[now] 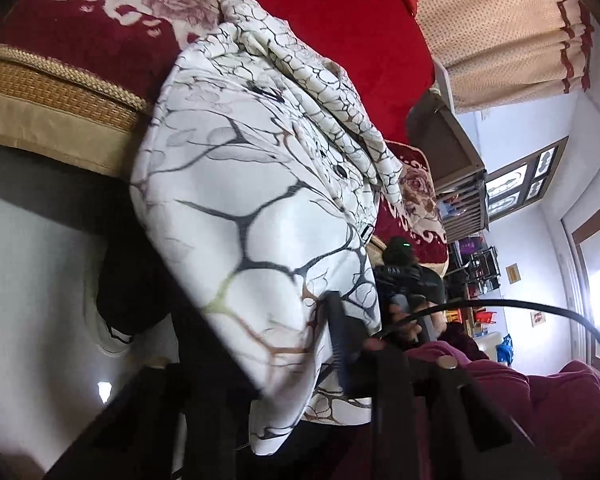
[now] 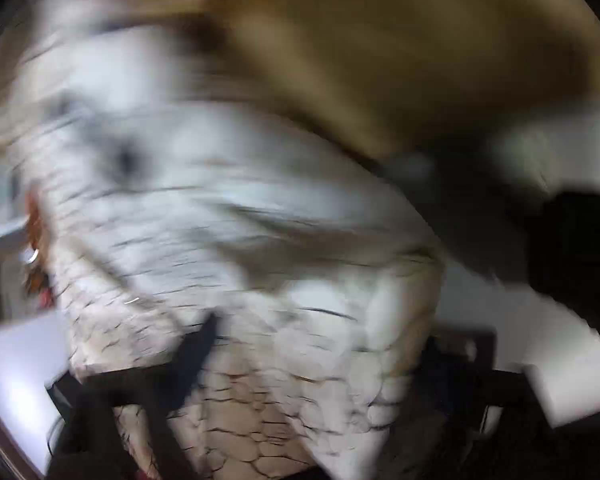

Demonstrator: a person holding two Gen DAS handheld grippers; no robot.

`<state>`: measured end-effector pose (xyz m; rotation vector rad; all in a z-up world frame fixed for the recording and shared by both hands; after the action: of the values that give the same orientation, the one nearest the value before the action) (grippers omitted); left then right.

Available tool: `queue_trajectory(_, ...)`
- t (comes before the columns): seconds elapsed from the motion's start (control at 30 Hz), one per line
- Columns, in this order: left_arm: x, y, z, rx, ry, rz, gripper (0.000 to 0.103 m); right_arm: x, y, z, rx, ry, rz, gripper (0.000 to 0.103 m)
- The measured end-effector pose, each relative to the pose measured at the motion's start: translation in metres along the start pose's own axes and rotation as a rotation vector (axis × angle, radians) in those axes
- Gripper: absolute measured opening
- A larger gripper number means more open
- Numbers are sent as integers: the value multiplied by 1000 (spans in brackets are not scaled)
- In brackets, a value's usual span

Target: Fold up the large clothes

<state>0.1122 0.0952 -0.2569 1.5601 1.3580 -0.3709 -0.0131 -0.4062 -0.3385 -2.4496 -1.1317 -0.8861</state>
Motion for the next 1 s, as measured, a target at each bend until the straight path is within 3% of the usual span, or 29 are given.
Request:
queue_trajectory(0.03,0,2,-2,-9,2,3,13,13,-2,-6,-19,11,-56,21)
queue_trajectory(0.07,1,2,-5,-14,3,8,12,23,-6,-12,-27,23,-85,16)
queue_trajectory(0.2,-19,18,-14,-54,-20,88,9,67,-14,-44,-108,115,-187,14)
queue_trajectory(0.37,-55,54,-13,-100,-34,191,7,145,6,-108,-288,360,-303,13)
queue_trajectory(0.4,-60,59,-10,-93,-20,215,7,160,10,-116,-302,353,-347,13)
queue_trajectory(0.47,-62,62,-6,-77,1,250,7,169,15,-116,-302,196,-395,13)
queue_trajectory(0.5,-60,61,-4,-65,6,251,7,165,18,-113,-290,124,-391,14)
queue_trajectory(0.6,-43,49,1,-13,-1,210,7,130,21,-98,-224,31,-312,16)
queue_trajectory(0.63,-33,42,3,15,13,192,8,111,21,-94,-202,21,-267,30)
queue_trajectory(0.67,-27,37,3,29,28,179,16,91,17,-90,-178,11,-204,46)
queue_trajectory(0.7,-17,30,4,55,47,149,24,66,14,-85,-150,0,-134,94)
queue_trajectory(0.73,-11,26,5,68,51,127,42,49,14,-81,-140,-8,-91,103)
queue_trajectory(0.77,-3,21,5,78,62,108,57,31,16,-79,-147,-17,-57,103)
queue_trajectory(0.8,1,17,5,83,72,100,60,15,13,-75,-139,-21,-23,103)
queue_trajectory(0.87,7,12,7,97,66,78,60,-9,8,-60,-71,-10,37,103)
queue_trajectory(1.0,9,6,10,85,47,58,60,-29,2,-25,-13,-43,117,103)
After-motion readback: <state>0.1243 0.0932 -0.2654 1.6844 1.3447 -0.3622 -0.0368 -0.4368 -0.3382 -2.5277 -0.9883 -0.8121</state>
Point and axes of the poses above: each gripper's, at about its wrist camera, not at the fingertips, and z roughly the way its jaws point, x to its left, y to its top, the point moved 4 cm from there along z, roughly the way its jaws point, and after that the axes turned 15 degrees about -x, right-handed, at the moved point
